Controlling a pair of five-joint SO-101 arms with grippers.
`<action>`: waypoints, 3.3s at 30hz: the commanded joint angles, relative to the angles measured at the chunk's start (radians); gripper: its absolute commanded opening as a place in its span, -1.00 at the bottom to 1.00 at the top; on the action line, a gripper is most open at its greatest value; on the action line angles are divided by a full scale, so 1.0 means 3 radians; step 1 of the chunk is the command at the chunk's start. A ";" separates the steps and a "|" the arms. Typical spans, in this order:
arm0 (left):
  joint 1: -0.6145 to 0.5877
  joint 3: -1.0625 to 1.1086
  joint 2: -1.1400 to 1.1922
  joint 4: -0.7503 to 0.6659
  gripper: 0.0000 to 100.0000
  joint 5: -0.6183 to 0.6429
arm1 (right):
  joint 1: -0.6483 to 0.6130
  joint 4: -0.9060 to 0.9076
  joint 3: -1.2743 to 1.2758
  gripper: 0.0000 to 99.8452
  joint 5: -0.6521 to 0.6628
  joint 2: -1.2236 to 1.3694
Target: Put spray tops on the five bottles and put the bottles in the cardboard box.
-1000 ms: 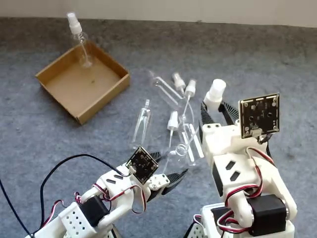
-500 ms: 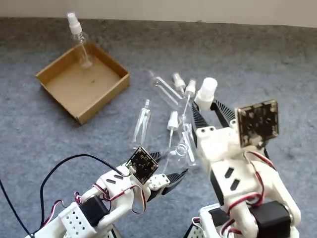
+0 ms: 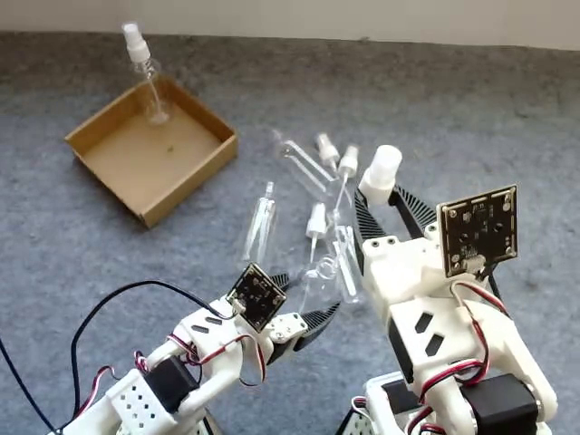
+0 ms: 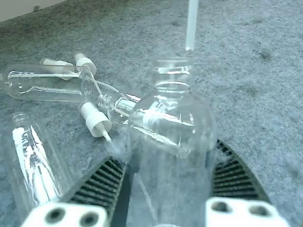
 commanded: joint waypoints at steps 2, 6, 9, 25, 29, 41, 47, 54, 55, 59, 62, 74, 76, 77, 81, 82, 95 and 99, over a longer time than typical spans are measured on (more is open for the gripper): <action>-0.0038 0.0033 -0.0049 -0.0097 -0.90 -0.0031 | -0.0028 0.0008 -0.0182 -0.99 -0.0005 0.0003; -0.0028 0.0033 -0.0049 -0.0097 -0.90 -0.0031 | -0.0028 -0.0013 -0.0171 -0.99 -0.0005 0.0003; -0.0023 0.0043 -0.0049 -0.0097 -0.90 -0.0031 | -0.0028 -0.0084 -0.0176 -0.99 -0.0005 0.0003; -0.0033 0.0033 -0.0049 -0.0097 -0.90 -0.0031 | -0.0028 -0.0335 0.0176 -0.99 -0.0005 0.0003; -0.0038 0.0028 -0.0049 -0.0097 -0.90 -0.0031 | -0.0028 -0.0335 0.0243 -0.99 -0.0005 0.0003; -0.0049 0.0090 -0.0049 -0.0471 -0.90 -0.0031 | -0.0043 -0.0263 0.0350 -0.99 -0.0005 0.0003; -0.0049 0.0090 -0.0049 -0.0598 -0.90 -0.0031 | -0.0049 -0.0228 0.0545 -0.99 -0.0010 0.0003; -0.0054 0.0090 -0.0049 -0.0859 -0.90 -0.0031 | -0.0054 -0.0222 0.0683 -0.99 -0.0031 0.0003; -0.0054 0.0090 -0.0049 -0.0885 -0.90 -0.0031 | -0.0054 -0.0207 0.0683 -0.99 -0.0031 0.0003; -0.0115 0.0090 -0.0049 -0.0905 -0.90 -0.0031 | -0.0176 0.0059 0.0657 -0.99 -0.0026 0.0003; -0.0258 0.0090 -0.0049 -0.0905 -0.90 -0.0015 | -0.0396 0.0212 0.0652 -0.99 -0.0015 0.0003; -0.0320 0.0090 -0.0049 -0.0905 -0.90 -0.0010 | -0.0560 0.0575 0.0647 -0.99 -0.0010 0.0003; -0.0320 0.0090 -0.0049 -0.0905 -0.90 -0.0010 | -0.0560 0.0591 0.0642 -0.99 -0.0010 0.0003; -0.0320 0.0090 -0.0049 -0.0905 -0.90 -0.0010 | -0.0560 0.0591 0.0642 -0.99 -0.0010 0.0003; -0.0320 0.0090 -0.0049 -0.0905 -0.90 -0.0010 | -0.0565 0.0586 0.0642 -0.97 -0.0010 0.0003; -0.0320 0.0090 -0.0049 -0.0905 -0.90 -0.0010 | -0.0565 0.0580 0.0642 -0.94 -0.0010 0.0003; -0.0320 0.0090 -0.0043 -0.0890 -0.90 -0.0010 | -0.0765 0.0621 0.0187 -0.73 -0.0010 0.0003; -0.0320 0.0090 -0.0043 -0.0890 -0.90 -0.0015 | -0.1194 0.0770 0.0176 -0.73 -0.0010 0.0003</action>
